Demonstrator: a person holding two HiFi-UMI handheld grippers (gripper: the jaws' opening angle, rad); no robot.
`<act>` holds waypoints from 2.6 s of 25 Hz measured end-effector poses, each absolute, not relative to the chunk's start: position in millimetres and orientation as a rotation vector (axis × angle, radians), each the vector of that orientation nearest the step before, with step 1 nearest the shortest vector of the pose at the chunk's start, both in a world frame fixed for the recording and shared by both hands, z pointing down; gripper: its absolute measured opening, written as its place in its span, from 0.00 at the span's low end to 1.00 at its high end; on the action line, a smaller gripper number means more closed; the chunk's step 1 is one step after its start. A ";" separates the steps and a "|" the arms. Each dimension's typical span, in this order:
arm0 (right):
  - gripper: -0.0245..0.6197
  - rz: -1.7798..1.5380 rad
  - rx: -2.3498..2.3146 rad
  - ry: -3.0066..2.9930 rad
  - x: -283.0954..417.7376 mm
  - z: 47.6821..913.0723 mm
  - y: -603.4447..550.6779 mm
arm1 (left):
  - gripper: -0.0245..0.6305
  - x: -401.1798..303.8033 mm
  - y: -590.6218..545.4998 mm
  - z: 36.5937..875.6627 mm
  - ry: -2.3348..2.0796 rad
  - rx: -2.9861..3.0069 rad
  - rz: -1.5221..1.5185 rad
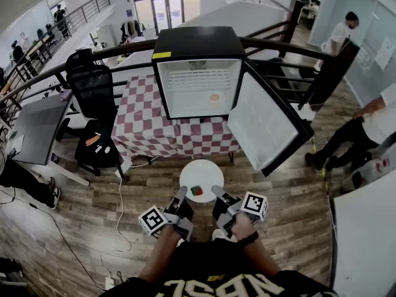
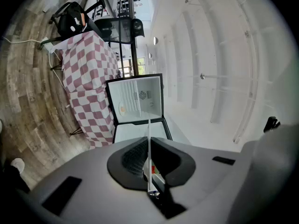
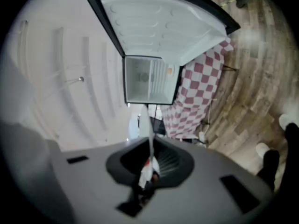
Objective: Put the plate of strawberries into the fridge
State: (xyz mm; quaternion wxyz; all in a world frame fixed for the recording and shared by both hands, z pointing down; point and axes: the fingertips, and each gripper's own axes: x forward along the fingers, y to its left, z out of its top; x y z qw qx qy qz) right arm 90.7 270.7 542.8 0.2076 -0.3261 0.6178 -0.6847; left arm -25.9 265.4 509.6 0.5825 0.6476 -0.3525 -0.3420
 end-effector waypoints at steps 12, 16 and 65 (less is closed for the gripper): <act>0.09 -1.931 -0.890 1.775 144.2 547.9 263.2 | 0.09 25.8 262.1 526.3 -0.861 1.466 -0.796; 0.09 -1.930 -0.848 1.805 152.3 546.2 264.0 | 0.09 32.8 267.1 531.0 -0.889 1.445 -0.809; 0.09 -1.826 -1.107 1.778 10.4 609.3 -37.6 | 0.08 -106.1 -53.3 593.4 -0.836 1.419 -0.642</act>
